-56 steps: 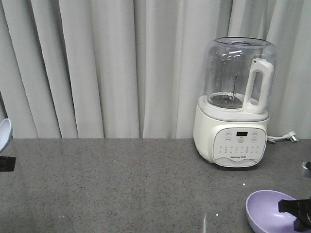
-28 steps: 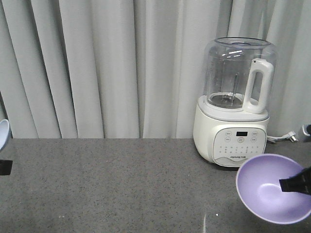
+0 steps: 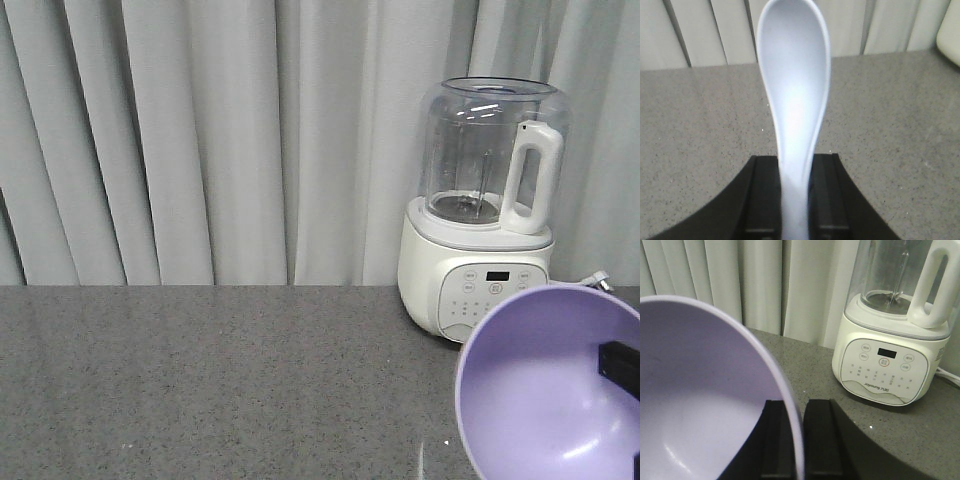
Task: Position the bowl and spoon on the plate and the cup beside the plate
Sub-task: 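Grasp the lavender bowl rim with the right gripper and lift it, then drive the base, holding spoon and bowl, to the counter with the plate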
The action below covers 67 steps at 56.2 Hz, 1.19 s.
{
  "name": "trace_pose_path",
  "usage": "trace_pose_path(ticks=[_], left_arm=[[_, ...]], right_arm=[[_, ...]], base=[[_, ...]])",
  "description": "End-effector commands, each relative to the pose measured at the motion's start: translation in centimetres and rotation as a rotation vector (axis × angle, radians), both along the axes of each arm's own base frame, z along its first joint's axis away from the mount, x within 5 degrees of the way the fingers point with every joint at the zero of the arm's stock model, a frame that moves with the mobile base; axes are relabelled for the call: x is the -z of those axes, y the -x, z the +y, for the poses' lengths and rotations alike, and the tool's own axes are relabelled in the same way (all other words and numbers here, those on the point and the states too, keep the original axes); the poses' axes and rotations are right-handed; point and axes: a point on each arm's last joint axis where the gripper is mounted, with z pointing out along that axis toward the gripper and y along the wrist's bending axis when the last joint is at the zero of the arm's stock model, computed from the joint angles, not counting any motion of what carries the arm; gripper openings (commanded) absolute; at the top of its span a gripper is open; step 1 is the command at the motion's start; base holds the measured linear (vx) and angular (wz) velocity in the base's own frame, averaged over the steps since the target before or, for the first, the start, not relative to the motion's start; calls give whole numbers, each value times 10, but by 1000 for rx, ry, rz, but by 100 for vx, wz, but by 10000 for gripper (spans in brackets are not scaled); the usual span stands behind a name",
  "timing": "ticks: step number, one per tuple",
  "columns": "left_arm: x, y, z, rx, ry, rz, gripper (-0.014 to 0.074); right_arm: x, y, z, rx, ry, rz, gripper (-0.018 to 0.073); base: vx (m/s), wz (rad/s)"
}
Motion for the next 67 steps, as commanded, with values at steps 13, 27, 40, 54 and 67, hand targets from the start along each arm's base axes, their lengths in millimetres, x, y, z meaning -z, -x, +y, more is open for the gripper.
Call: trace_pose_path(ticks=[13, 27, 40, 54, 67], left_arm=[[-8, 40, 3, 19, 67, -241, -6], [-9, 44, 3, 19, 66, -251, -6], [-9, 44, 3, 19, 66, -251, -6], [-9, 44, 3, 19, 66, -251, -6], [-9, 44, 3, 19, 66, -251, -6]], right_arm=[[-11, 26, -6, 63, -9, -168, -9], [-10, 26, -6, 55, -10, -159, -9], [-10, 26, -6, 55, -10, -159, -9], [-10, 26, -6, 55, -10, -159, -9], [-10, 26, -6, 55, -10, -159, -9]], base=[[0, 0], [0, 0], [0, 0], [0, -2], [-5, -22]])
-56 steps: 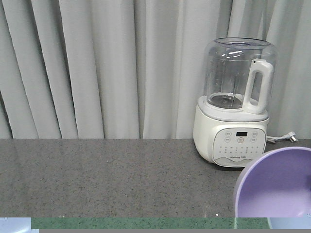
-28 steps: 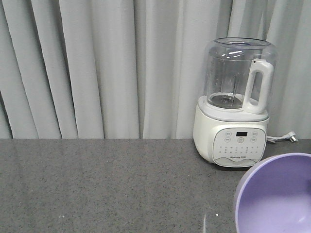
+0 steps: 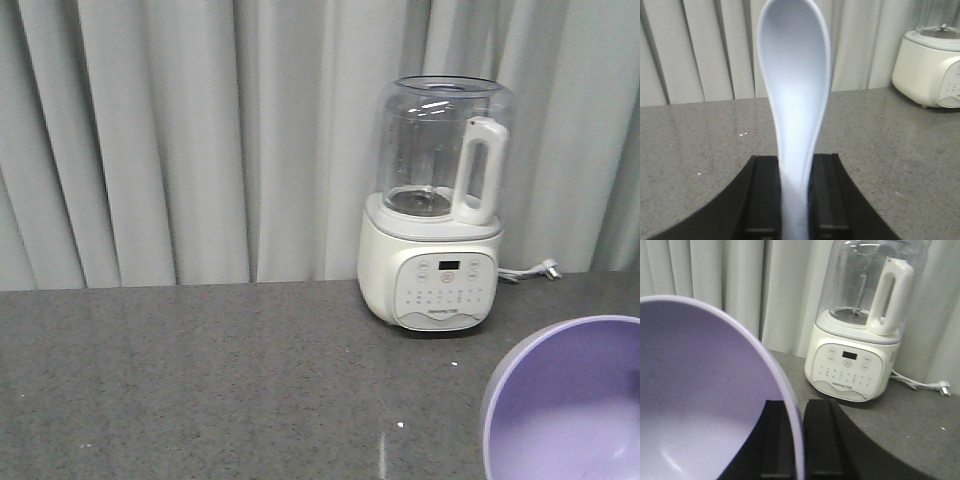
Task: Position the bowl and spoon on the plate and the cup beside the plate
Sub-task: 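Drive the base, holding spoon and bowl, to the counter with the plate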
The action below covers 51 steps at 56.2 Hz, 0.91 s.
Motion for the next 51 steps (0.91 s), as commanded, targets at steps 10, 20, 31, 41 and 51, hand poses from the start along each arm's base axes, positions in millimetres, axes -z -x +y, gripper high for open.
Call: trace_pose_path(ticks=[10, 20, 31, 41, 51], left_arm=[[-15, 0, -1, 9, 23, -100, -6], [-15, 0, -1, 9, 23, -100, -6], [-15, 0, -1, 9, 23, -100, -6], [-15, 0, -1, 9, 23, -100, -6], [-15, 0, -1, 9, 23, -100, -6]], right_arm=[[-14, 0, -4, 43, -27, -78, -9], [-14, 0, -4, 43, -27, -78, -9], [-14, 0, -3, 41, -27, -76, -9], [-14, 0, -3, 41, -27, -76, -9], [-14, 0, -3, 41, -27, -76, -9]], base=[[-11, -53], [-14, -75], [-16, -77], [-16, -67], [-15, -61]])
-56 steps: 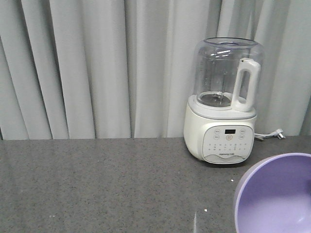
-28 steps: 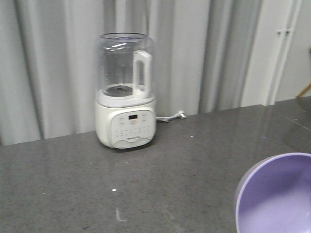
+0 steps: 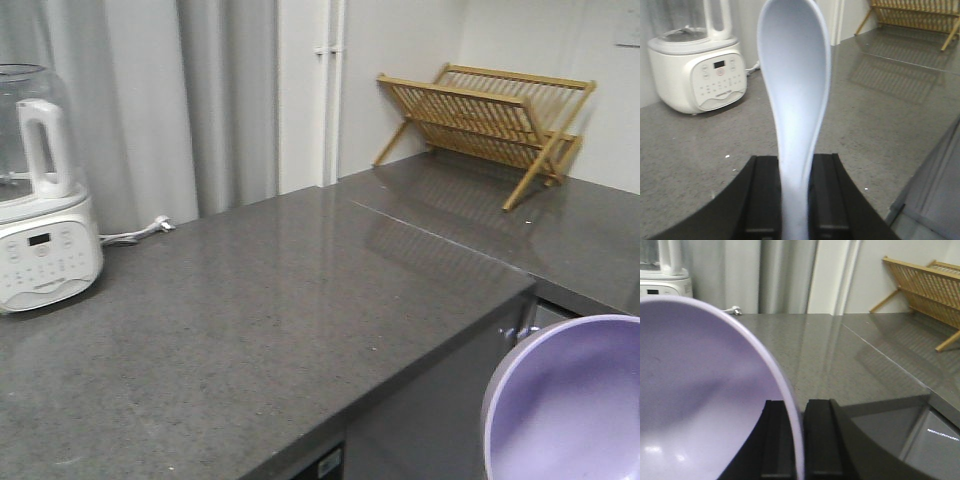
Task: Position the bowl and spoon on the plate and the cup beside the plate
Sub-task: 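Drive the base, holding spoon and bowl, to the counter with the plate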
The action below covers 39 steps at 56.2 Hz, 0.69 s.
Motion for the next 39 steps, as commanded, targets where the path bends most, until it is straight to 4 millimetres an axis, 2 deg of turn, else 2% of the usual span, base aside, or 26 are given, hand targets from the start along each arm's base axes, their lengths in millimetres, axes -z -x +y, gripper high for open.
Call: trace_pose_path(ticks=[1, 22, 39], left_arm=[[-15, 0, -1, 9, 23, -100, -6], [-15, 0, -1, 9, 23, -100, -6], [-15, 0, -1, 9, 23, -100, -6]], right_arm=[[-14, 0, -3, 41, -27, -76, -9], [-14, 0, -3, 41, -27, -76, -9], [-14, 0, -3, 41, -27, -76, -9]], base=[[-14, -60], [-8, -58], [7, -56]])
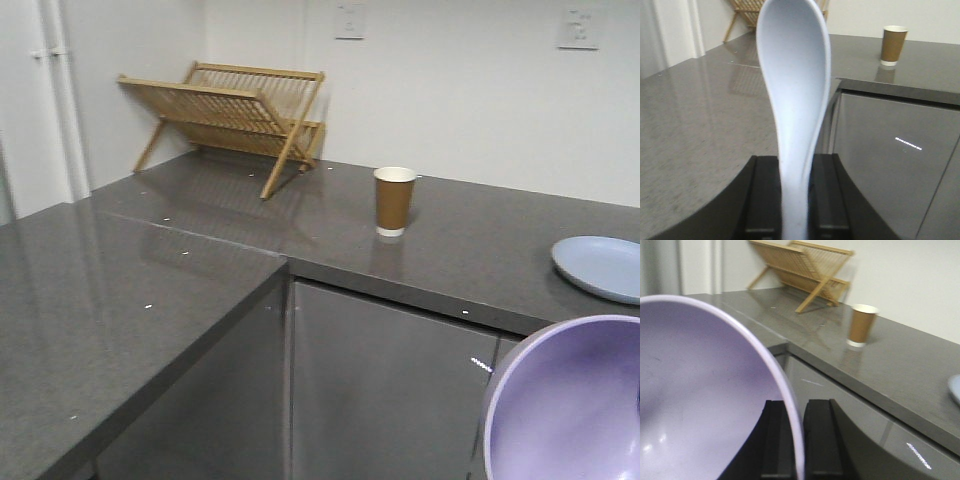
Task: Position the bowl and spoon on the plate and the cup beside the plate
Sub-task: 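Drive the base, holding spoon and bowl, to the counter with the plate, then lower the lavender bowl onto the pale blue plate and open the right gripper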
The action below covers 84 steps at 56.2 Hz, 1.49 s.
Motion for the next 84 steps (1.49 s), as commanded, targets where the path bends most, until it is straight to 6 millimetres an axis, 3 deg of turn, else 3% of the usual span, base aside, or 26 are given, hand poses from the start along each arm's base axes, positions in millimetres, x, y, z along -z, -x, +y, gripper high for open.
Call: trace_pose_path(ticks=[1, 36, 84], left_arm=[[-15, 0, -1, 9, 23, -100, -6], [-15, 0, -1, 9, 23, -100, -6], [-15, 0, -1, 9, 23, -100, -6]], right_arm=[[-14, 0, -3, 41, -27, -76, -9], [-14, 0, -3, 37, -26, -72, -9], [-14, 0, -3, 37, -26, -72, -9]], base=[[16, -68], [28, -60], [41, -5]])
